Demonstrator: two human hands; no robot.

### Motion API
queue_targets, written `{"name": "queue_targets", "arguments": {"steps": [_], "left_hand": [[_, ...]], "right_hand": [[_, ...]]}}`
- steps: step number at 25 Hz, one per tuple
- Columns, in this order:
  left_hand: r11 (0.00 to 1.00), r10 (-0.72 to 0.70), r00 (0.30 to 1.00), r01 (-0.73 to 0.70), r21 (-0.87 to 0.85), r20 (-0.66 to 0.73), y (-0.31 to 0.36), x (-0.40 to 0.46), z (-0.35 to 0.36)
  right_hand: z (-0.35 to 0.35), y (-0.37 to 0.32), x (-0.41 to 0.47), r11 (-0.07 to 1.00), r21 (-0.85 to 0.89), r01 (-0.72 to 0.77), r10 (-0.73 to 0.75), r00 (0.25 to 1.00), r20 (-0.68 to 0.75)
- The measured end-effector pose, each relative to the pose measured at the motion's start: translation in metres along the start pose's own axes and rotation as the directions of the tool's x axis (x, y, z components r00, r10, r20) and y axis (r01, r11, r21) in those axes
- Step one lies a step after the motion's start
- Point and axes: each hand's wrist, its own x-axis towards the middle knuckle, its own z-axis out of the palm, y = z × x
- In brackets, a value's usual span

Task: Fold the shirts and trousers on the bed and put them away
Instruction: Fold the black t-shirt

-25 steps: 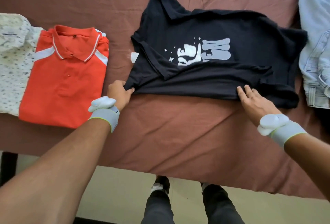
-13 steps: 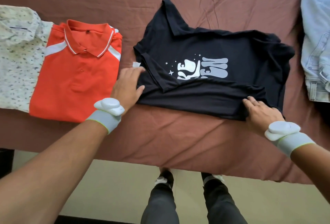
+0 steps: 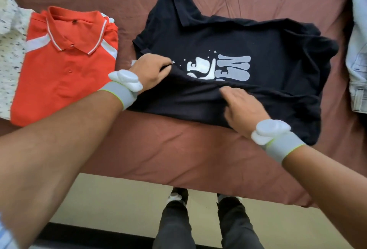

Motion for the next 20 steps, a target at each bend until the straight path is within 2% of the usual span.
{"name": "queue_targets", "arguments": {"steps": [2,4,6,7,9,11,13,14,16,18,20], "left_hand": [[0.991,-0.105,0.994,0.102,-0.082,-0.027,0.010,0.008,-0.006],[0.975,-0.134,0.991,0.129,-0.183,-0.014,0.015,0.015,-0.010],[0.961,-0.123,0.992,0.126,-0.245,0.030,0.005,0.016,-0.013],[0.957,-0.114,0.991,0.128,-0.262,0.067,-0.004,0.015,-0.014],[0.979,-0.063,0.986,0.091,-0.183,0.153,-0.027,0.009,-0.019],[0.999,0.008,0.977,-0.017,0.042,0.214,-0.049,0.011,-0.021],[0.985,0.029,0.983,-0.059,0.162,0.179,-0.059,0.017,-0.018],[0.985,0.060,0.990,-0.080,0.156,0.129,-0.061,0.021,-0.020],[0.995,0.081,0.996,-0.084,0.057,0.047,-0.061,0.024,-0.024],[0.996,0.068,0.997,-0.066,-0.063,0.040,-0.056,0.021,-0.028],[0.991,0.126,0.990,-0.123,-0.045,0.067,-0.056,0.018,-0.029]], "right_hand": [[0.007,-0.044,0.033,0.989,0.141,0.038,-0.043,0.999,0.034],[0.012,-0.071,0.064,0.993,0.120,0.020,-0.019,1.000,-0.012],[0.016,-0.083,0.089,0.993,0.102,-0.064,0.069,0.997,-0.046],[0.018,-0.083,0.098,0.976,0.173,-0.131,0.141,0.989,-0.047],[0.021,-0.082,0.113,0.873,0.411,-0.264,0.291,0.957,-0.004],[0.023,-0.076,0.124,0.750,0.589,-0.300,0.355,0.934,0.023],[0.021,-0.069,0.130,0.673,0.698,-0.244,0.377,0.925,-0.040],[0.019,-0.066,0.132,0.635,0.744,-0.209,0.394,0.916,-0.080],[0.014,-0.063,0.132,0.563,0.814,-0.143,0.422,0.897,-0.134],[0.011,-0.058,0.127,0.529,0.844,-0.087,0.439,0.880,-0.184],[0.010,-0.055,0.120,0.506,0.861,-0.040,0.458,0.859,-0.229]]}}
